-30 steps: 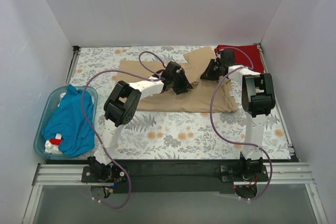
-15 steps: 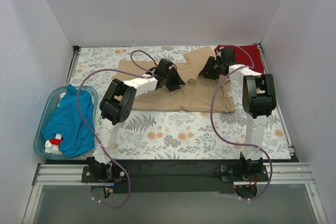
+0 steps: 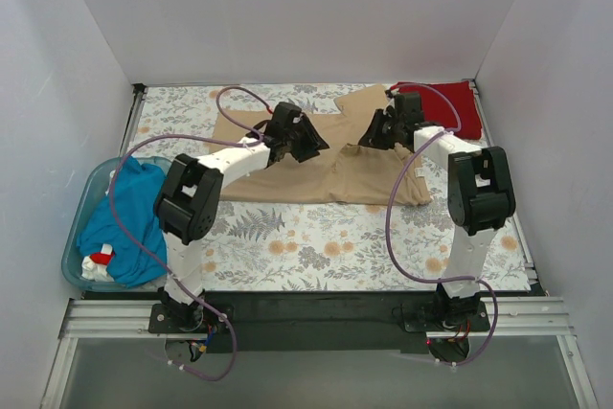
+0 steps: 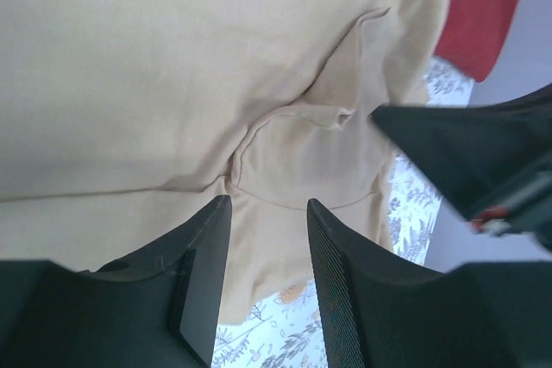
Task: Fold and stack the t-shirts
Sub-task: Fold the tshirt
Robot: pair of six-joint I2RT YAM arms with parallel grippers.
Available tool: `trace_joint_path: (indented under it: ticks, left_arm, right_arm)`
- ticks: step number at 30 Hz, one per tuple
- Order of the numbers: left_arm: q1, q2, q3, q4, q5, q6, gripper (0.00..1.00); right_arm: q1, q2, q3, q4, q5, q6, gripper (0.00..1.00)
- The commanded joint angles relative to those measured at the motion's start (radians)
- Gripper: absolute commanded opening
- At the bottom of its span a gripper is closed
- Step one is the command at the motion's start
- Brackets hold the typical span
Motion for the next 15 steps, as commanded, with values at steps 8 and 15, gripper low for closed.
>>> trace_joint_path:
  ticks: [8, 15]
  left_arm:
    - [0.071, -0.252, -0.166, -0.076, -0.092, 0.041, 0.38]
    - [0.103, -0.331, -0.246, -0.096, -0.095, 0.056, 0.38]
  right_arm:
    - [0.028, 0.002, -0.022, 0.035, 0.032, -0.073, 0.27]
    - [0.059, 0.125, 0.117, 0.018, 0.018, -0.081, 0.36]
